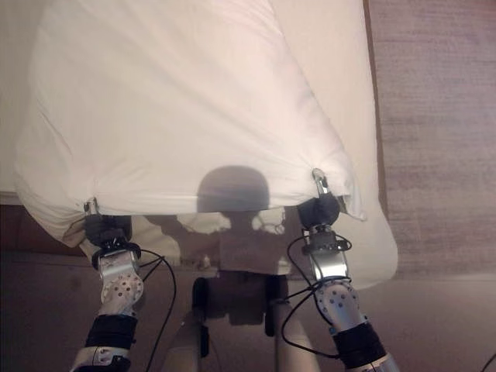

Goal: Make the bed

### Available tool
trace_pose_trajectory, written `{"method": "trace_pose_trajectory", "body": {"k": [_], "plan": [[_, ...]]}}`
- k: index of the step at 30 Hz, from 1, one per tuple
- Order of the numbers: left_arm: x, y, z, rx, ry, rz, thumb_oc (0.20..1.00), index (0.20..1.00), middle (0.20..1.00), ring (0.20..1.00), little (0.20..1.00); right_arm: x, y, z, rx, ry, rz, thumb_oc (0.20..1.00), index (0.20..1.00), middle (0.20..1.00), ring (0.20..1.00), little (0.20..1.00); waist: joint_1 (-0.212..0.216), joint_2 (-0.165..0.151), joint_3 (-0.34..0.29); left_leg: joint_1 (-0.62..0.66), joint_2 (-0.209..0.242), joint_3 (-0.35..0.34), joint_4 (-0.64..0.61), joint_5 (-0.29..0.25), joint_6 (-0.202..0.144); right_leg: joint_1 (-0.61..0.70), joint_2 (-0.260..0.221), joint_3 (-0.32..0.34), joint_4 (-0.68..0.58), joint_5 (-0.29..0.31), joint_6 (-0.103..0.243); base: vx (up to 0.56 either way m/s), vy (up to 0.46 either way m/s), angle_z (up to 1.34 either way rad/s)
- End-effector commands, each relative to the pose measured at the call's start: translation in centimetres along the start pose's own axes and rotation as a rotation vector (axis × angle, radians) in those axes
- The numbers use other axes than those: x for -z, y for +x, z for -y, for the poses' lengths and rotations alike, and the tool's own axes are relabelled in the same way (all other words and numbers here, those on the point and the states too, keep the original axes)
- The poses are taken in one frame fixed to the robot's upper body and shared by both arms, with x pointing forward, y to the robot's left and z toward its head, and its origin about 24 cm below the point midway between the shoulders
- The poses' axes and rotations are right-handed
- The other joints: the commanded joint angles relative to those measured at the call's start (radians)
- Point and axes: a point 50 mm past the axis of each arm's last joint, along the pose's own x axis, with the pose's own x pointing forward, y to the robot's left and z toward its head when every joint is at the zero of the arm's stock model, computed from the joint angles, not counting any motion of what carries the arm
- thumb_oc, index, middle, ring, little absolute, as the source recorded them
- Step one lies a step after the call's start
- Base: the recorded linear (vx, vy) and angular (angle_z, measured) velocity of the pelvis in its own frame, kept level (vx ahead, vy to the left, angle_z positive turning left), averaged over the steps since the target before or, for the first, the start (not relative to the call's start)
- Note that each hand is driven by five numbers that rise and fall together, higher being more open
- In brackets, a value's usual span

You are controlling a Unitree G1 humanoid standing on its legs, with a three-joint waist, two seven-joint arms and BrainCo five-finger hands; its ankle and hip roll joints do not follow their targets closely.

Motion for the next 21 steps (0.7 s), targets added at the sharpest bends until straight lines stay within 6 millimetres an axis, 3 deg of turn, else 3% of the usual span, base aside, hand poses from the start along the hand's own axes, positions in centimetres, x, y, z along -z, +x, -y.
{"method": "trace_pose_trajectory", "body": {"k": [1,3,4,5,6,7,8,9,11,12,13,14,15,17,18,20,21], "plan": [[-4.2,-0.2,1.7,0.106,0.045,0.216,0.2,0.2,0.2,0.2,0.2,-4.7,-1.6,-0.8,-0.073,-0.042,0.241,0.2,0.2,0.2,0.2,0.2,-0.014,0.011,-0.077,0.012,0.119,-0.053,-0.097,0.151,-0.007,0.038,-0.002,0.068,-0.165,0.089,0.07,-0.02,0.43,0.05],[-4.3,-0.5,2.3,0.127,0.057,0.219,0.2,0.2,0.2,0.2,0.2,-5.2,-1.6,-0.6,-0.042,-0.068,0.262,0.2,0.2,0.2,0.2,0.2,-0.008,0.024,-0.076,0.02,0.137,-0.052,-0.119,0.164,-0.01,0.043,-0.043,0.08,-0.175,0.11,0.101,-0.02,0.586,0.06],[-4.2,-0.7,2.7,0.144,0.061,0.213,0.2,0.2,0.2,0.2,0.2,-5.3,-1.6,-0.6,-0.03,-0.076,0.264,0.2,0.2,0.2,0.2,0.2,0.0,0.027,-0.073,0.02,0.123,-0.061,-0.09,0.147,-0.009,0.041,-0.061,0.089,-0.187,0.132,0.117,-0.03,0.551,0.1],[-4.1,-0.8,2.8,0.15,0.061,0.201,0.2,0.2,0.2,0.2,0.2,-5.7,-1.6,-0.7,-0.032,-0.084,0.276,0.2,0.2,0.2,0.2,0.2,-0.003,0.026,-0.067,0.011,0.09,-0.054,0.003,0.077,0.005,0.049,-0.093,0.092,-0.2,0.151,0.135,-0.04,0.594,-0.03],[-3.8,-0.7,3.4,0.171,0.052,0.193,0.2,0.2,0.2,0.2,0.2,-6.1,-1.8,-0.5,-0.017,-0.103,0.293,0.2,0.2,0.2,0.2,0.2,-0.019,0.027,-0.068,-0.026,0.052,-0.013,0.099,-0.008,0.019,0.076,-0.158,0.089,-0.246,0.201,0.169,-0.03,0.432,-0.11],[-3.8,-0.7,3.4,0.171,0.052,0.193,0.2,0.2,0.2,0.2,0.2,-6.1,-1.8,-0.5,-0.017,-0.103,0.293,0.2,0.2,0.2,0.2,0.2,-0.02,0.027,-0.069,-0.029,0.051,-0.014,0.102,-0.009,0.02,0.075,-0.158,0.088,-0.247,0.202,0.169,0.03,0.76,0.16],[-2.9,-1.1,3.2,0.187,0.067,0.133,0.2,0.2,0.2,0.2,0.2,-6.1,-2.3,0.2,0.03,-0.086,0.3,0.2,0.2,0.2,0.2,0.2,-0.017,0.025,-0.053,-0.059,-0.057,-0.016,0.262,-0.126,0.051,0.142,-0.243,0.127,-0.336,0.342,0.179,0.07,1.06,0.45],[-2.6,-1.5,2.5,0.169,0.084,0.099,0.2,0.2,0.2,0.2,0.2,-5.6,-2.5,0.7,0.063,-0.083,0.283,0.2,0.2,0.2,0.2,0.2,-0.012,0.037,-0.061,-0.08,-0.112,0.019,0.305,-0.183,0.095,0.142,-0.343,0.091,-0.426,0.492,0.169,0.07,1.072,0.69],[-2.8,-1.6,2.3,0.17,0.114,0.096,0.2,0.2,0.2,0.2,0.2,-5.3,-2.6,0.7,0.059,-0.078,0.277,0.2,0.2,0.2,0.2,0.2,-0.012,0.043,-0.065,-0.08,-0.114,0.036,0.314,-0.196,0.106,0.15,-0.346,0.073,-0.477,0.5,0.161,0.01,0.669,0.41],[-2.4,-1.7,2.1,0.173,0.136,0.062,0.2,0.2,0.2,0.2,0.2,-4.7,-3.1,1.0,0.068,-0.065,0.259,0.2,0.2,0.2,0.2,0.2,-0.024,0.046,-0.066,-0.083,-0.136,0.053,0.303,-0.179,0.126,0.146,-0.283,0.074,-0.435,0.399,0.136,-0.01,0.564,-0.3],[-2.4,-1.7,2.0,0.173,0.136,0.062,0.2,0.2,0.2,0.2,0.2,-4.7,-3.1,1.0,0.068,-0.065,0.259,0.2,0.2,0.2,0.2,0.2,-0.025,0.046,-0.066,-0.08,-0.135,0.052,0.302,-0.181,0.125,0.144,-0.281,0.074,-0.425,0.392,0.135,-0.05,0.51,-0.96],[-2.3,-1.7,2.0,0.173,0.153,0.053,0.2,0.2,0.2,0.2,0.2,-4.6,-3.3,1.3,0.086,-0.058,0.263,0.2,0.2,0.2,0.2,0.2,-0.031,0.044,-0.064,-0.078,-0.145,0.062,0.283,-0.172,0.129,0.127,-0.229,0.068,-0.393,0.336,0.125,-0.09,0.342,-1.03],[-2.1,-1.9,2.5,0.187,0.154,0.041,0.2,0.2,0.2,0.2,0.2,-4.5,-3.5,1.7,0.112,-0.064,0.262,0.2,0.2,0.2,0.2,0.2,-0.036,0.035,-0.059,-0.065,-0.165,0.085,0.229,-0.144,0.13,0.099,-0.126,0.022,-0.346,0.255,0.103,-0.08,0.341,-0.79],[-2.1,-1.9,2.5,0.186,0.155,0.041,0.2,0.2,0.2,0.2,0.2,-4.5,-3.5,1.7,0.112,-0.064,0.262,0.2,0.2,0.2,0.2,0.2,-0.036,0.035,-0.057,-0.059,-0.165,0.083,0.224,-0.144,0.128,0.099,-0.125,0.022,-0.337,0.247,0.102,-0.05,0.171,-0.25],[-1.9,-2.0,2.6,0.18,0.165,0.031,0.2,0.2,0.2,0.2,0.2,-4.2,-3.7,2.0,0.127,-0.073,0.249,0.2,0.2,0.2,0.2,0.2,-0.043,0.018,-0.055,-0.03,-0.196,0.098,0.16,-0.118,0.132,0.063,0.002,-0.007,-0.216,0.182,0.084,-0.06,0.192,-0.1],[-1.5,-2.0,2.3,0.162,0.174,0.018,0.2,0.2,0.2,0.2,0.2,-4.1,-4.1,2.4,0.144,-0.09,0.238,0.2,0.2,0.2,0.2,0.2,-0.052,0.012,-0.066,-0.003,-0.219,0.103,0.111,-0.1,0.137,0.06,0.098,0.011,-0.162,0.15,0.064,-0.04,0.151,-0.09],[-1.2,-2.2,2.2,0.158,0.177,0.008,0.2,0.2,0.2,0.2,0.2,-4.1,-4.3,2.5,0.15,-0.099,0.229,0.2,0.2,0.2,0.2,0.2,-0.053,0.005,-0.07,0.003,-0.234,0.105,0.1,-0.096,0.139,0.072,0.119,0.003,-0.165,0.139,0.055,-0.01,0.046,0.0]]}}
